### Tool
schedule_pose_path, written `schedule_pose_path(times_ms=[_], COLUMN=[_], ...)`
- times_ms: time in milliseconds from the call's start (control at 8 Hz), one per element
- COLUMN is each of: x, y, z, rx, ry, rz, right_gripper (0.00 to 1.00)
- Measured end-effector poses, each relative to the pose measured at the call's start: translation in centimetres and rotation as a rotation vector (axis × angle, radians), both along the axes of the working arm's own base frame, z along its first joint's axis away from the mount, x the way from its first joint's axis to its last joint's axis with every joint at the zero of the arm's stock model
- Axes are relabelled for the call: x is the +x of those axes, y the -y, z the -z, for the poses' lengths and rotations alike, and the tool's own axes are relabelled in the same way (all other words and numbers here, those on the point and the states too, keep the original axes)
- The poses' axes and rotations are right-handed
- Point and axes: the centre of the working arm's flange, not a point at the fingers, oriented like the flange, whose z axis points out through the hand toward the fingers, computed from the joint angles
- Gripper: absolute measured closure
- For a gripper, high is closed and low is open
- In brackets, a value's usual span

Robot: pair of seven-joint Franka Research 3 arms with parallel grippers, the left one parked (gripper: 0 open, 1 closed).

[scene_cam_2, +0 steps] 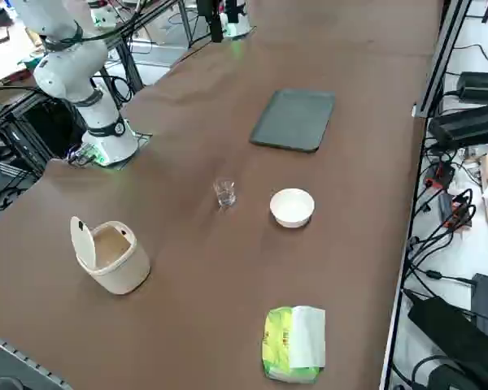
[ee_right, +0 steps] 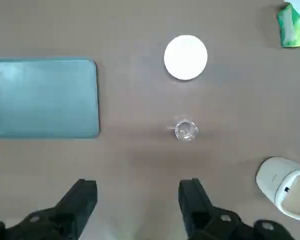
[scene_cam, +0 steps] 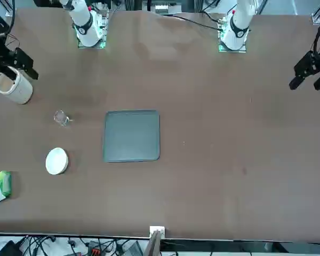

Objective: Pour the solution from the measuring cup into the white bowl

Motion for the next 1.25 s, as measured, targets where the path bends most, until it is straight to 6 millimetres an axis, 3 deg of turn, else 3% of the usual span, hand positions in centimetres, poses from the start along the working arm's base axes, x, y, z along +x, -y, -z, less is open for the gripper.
schedule_pose_path(times_ms=[375,625,875,1250], x=[0.1,0.5,1.7,2.7], y=[0.1,-0.3,-3.8,-8.5], z=[-0.5,0.3,3.8,13.4], rx=[-0.001,-0.065,-0.197,-0.387], ry=[0.004,-0.015,-0.044,0.016], rz=[-0.001,0.067,0.217,0.464], right_gripper=[0.0,0.0,0.0,0.0])
